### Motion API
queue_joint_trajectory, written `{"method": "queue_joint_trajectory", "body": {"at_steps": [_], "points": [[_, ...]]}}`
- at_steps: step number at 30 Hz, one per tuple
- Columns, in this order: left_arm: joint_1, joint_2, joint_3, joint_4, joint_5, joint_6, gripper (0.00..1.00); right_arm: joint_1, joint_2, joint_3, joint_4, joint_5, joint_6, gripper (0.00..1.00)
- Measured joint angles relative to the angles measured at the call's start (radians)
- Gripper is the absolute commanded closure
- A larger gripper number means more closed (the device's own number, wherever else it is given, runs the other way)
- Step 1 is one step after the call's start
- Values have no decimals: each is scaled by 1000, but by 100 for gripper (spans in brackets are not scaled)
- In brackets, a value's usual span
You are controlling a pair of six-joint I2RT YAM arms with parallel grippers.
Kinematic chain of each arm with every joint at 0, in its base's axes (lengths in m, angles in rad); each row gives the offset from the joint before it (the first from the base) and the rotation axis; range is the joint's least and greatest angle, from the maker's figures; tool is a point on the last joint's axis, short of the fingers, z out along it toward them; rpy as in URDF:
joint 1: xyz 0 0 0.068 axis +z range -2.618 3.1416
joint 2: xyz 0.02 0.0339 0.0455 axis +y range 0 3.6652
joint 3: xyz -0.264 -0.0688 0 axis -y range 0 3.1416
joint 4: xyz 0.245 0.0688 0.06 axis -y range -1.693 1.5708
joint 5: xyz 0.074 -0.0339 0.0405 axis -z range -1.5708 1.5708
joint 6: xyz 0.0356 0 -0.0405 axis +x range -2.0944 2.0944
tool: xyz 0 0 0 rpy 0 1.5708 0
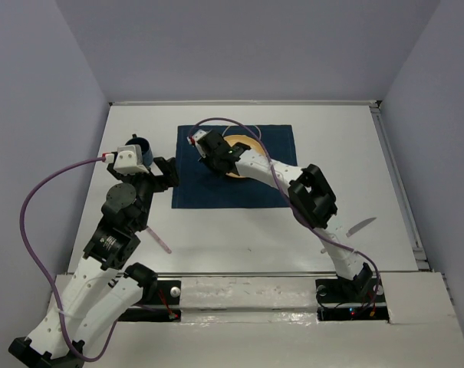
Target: Set the dinner table for one person
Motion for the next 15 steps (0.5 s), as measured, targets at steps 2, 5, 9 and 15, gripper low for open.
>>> {"method": "queue_joint_trajectory", "body": {"at_steps": [2, 5, 9, 15], "points": [[0, 0, 0, 0, 0, 0, 1, 1, 0, -1, -1, 8, 2, 68], [0, 0, 0, 0, 0, 0, 1, 3, 0, -7, -1, 26, 8, 57], [0, 0, 0, 0, 0, 0, 1, 3, -2, -25, -5, 48, 21, 46], [10, 0, 0, 0, -2, -4, 1, 4, -63, -79, -11, 33, 62, 45]]}}
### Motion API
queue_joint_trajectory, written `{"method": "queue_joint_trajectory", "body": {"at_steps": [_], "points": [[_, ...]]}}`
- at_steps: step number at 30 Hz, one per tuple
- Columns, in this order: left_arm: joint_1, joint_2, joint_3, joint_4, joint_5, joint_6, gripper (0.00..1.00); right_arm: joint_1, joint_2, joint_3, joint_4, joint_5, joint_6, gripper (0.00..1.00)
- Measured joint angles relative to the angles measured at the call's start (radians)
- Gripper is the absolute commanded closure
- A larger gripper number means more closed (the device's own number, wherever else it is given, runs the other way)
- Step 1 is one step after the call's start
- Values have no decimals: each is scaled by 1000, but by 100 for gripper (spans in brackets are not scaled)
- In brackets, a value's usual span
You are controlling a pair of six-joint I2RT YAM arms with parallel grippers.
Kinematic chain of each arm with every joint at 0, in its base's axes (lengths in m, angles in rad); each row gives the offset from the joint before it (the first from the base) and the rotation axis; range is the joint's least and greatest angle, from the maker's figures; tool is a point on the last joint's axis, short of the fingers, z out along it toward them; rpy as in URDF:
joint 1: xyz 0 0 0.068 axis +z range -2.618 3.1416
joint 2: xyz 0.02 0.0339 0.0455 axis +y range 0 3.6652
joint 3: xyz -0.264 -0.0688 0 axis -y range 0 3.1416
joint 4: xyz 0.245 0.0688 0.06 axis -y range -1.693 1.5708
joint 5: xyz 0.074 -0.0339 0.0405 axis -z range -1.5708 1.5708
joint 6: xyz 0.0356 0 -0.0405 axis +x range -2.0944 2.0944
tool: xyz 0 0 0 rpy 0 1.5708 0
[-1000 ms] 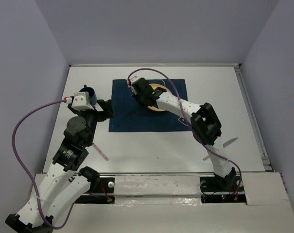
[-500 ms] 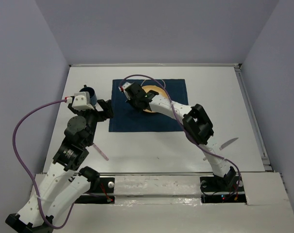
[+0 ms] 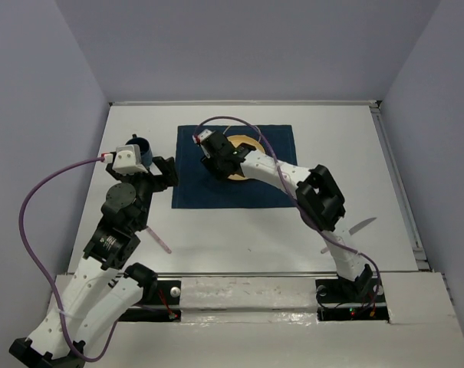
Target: Set the dinner table for one person
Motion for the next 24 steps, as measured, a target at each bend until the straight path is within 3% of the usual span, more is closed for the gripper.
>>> {"method": "queue_joint_trajectory", "body": {"at_steps": [6, 13, 16, 21, 24], "points": [[33, 32, 0, -3, -32, -21, 1, 0, -257, -204, 90, -75, 98, 46], [168, 188, 0, -10, 37, -92, 1, 2, -633, -576, 315, -100, 214, 47], [254, 268, 0, -22, 104, -128, 1, -25, -755, -705, 343, -58, 252, 48], [425, 369, 0, -7, 216, -218, 1, -172, -1018, -887, 399, 0, 293, 46], [532, 446, -3, 36, 269, -288, 1, -195, -1159, -949, 470, -55, 316, 46]]}}
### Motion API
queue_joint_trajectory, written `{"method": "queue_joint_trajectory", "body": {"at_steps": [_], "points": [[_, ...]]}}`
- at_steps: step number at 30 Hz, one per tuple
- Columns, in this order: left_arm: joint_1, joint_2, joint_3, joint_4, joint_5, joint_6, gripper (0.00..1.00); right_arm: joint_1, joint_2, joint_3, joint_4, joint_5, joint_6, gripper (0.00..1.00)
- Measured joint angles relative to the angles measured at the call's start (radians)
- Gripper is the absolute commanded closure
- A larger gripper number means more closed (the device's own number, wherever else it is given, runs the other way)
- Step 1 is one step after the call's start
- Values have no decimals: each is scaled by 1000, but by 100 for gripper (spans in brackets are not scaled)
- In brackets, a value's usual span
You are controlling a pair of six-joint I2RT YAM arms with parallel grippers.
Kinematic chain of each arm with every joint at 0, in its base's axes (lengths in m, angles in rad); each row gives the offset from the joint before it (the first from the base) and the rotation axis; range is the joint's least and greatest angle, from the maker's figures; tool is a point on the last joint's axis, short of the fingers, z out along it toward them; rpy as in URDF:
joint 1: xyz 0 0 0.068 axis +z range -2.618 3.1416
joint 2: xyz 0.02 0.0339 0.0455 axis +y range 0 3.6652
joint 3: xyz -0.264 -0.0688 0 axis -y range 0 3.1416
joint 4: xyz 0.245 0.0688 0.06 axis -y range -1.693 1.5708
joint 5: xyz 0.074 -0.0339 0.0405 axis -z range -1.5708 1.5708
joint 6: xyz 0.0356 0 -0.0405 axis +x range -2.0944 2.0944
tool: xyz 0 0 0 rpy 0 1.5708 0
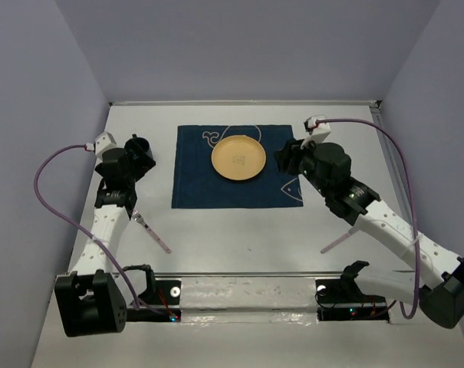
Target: Set the dinner table for one person
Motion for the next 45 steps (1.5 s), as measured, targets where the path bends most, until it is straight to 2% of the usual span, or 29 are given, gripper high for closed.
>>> {"method": "queue_joint_trajectory", "body": {"at_steps": [2, 5, 9, 17, 21, 23, 26, 28, 31, 32, 36, 39, 42, 45], "points": [[45, 47, -12, 42, 13, -53, 3, 11, -18, -43, 77, -86, 32, 47], [73, 115, -23, 100, 3, -123, 5, 18, 36, -98, 135, -178, 65, 47], [80, 261, 31, 151, -39, -172, 7, 20, 106, -175, 112, -246, 84, 47], [89, 491, 169, 202, -149, -165, 14, 20, 92, -183, 132, -312, 90, 47], [100, 582, 215, 195, -177, -135, 23, 20, 90, -183, 135, -319, 90, 47], [100, 613, 240, 187, -183, -118, 35, 20, 90, -183, 135, -321, 90, 47], [100, 647, 276, 181, -191, -95, 61, 20, 91, -183, 135, -323, 90, 47], [100, 664, 296, 182, -195, -87, 69, 20, 92, -183, 135, -325, 90, 47], [100, 689, 315, 182, -201, -72, 88, 20, 103, -179, 134, -325, 90, 47], [100, 696, 318, 190, -202, -69, 100, 20, 109, -175, 134, -325, 90, 47], [101, 700, 321, 190, -203, -42, 100, 20, 133, -155, 124, -325, 90, 46], [101, 699, 321, 193, -196, -25, 100, 20, 163, -116, 109, -326, 95, 42], [93, 679, 320, 165, -174, -5, 100, 20, 223, -34, 96, -350, 105, 29], [47, 616, 314, 105, -183, 27, 100, 21, 298, 47, 94, -375, 116, 22]]}}
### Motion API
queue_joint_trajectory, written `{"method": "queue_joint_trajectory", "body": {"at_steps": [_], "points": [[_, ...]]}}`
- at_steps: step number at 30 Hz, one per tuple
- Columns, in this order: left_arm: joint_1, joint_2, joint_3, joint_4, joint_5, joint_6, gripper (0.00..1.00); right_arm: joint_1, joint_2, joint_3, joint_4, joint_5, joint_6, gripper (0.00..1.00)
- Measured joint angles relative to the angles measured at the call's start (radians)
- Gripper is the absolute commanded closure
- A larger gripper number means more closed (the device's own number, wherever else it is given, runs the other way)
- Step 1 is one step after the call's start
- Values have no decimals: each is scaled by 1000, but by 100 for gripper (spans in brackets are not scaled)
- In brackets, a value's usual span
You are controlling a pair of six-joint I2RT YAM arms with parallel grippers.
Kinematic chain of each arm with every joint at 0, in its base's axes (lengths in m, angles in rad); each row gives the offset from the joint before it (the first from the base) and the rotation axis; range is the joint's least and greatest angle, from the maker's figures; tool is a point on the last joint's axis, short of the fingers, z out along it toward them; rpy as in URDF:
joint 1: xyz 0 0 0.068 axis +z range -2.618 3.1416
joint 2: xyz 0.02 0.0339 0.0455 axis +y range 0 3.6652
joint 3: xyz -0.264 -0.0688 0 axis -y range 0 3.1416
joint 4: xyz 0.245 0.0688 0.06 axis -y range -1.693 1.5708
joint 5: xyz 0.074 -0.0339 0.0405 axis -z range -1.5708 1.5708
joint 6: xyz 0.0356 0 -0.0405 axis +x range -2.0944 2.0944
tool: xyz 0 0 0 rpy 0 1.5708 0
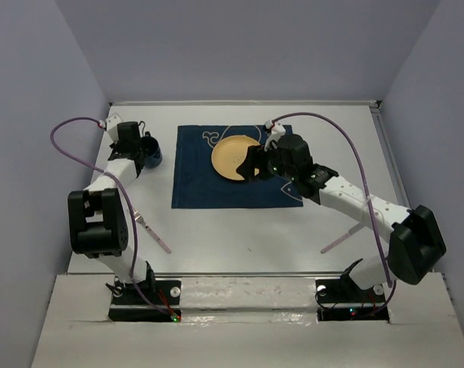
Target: Set the dinner table for one person
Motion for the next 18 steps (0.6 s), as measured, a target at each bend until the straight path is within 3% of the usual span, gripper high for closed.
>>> {"method": "queue_joint_trajectory", "body": {"at_steps": [4, 9, 18], "points": [[-178, -170, -14, -37, -5, 33, 100, 7, 83, 84, -4, -19, 13, 15], [-397, -370, -62, -21, 75, 25, 100, 20, 103, 154, -37, -22, 19, 14], [-579, -448, -196, -68, 28, 10, 100, 22, 37, 180, -65, -9, 27, 12]]}}
